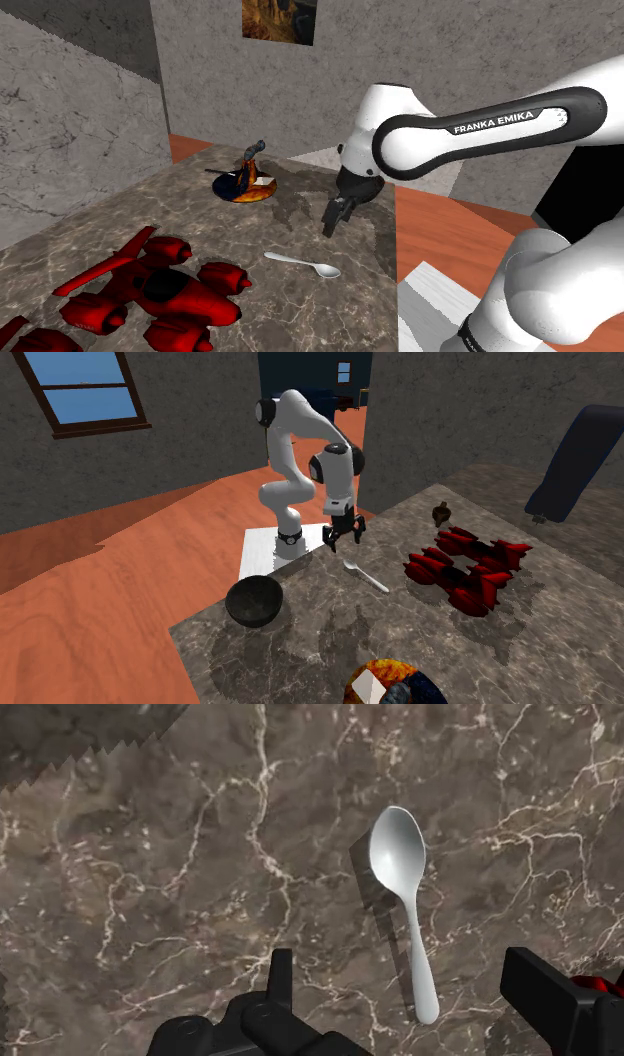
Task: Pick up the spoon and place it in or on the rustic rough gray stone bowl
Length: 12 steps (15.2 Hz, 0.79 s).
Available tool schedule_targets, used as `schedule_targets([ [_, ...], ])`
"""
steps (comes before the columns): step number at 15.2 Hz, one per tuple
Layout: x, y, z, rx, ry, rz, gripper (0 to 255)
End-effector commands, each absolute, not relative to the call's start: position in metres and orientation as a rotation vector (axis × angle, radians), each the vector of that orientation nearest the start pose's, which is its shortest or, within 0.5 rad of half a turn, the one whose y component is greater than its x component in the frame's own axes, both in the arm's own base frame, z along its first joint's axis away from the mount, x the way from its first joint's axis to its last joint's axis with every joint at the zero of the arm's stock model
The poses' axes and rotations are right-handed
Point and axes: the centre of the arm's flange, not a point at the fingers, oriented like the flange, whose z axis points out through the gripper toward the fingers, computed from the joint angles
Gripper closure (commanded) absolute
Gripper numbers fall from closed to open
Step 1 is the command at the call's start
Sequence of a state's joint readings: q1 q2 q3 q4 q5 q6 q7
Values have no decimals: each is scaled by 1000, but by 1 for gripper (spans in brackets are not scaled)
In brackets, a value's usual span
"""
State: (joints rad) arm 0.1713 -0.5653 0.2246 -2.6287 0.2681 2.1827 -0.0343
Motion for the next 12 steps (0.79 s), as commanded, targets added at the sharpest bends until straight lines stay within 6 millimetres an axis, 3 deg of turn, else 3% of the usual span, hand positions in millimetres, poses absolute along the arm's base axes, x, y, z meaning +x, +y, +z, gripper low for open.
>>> schedule_targets([
  [1,353,169,416,-2969,-429,-190,0],
  [7,370,219,372,-2917,-536,-297,0],
  [12,375,224,346,-2917,-536,-297,0],
])
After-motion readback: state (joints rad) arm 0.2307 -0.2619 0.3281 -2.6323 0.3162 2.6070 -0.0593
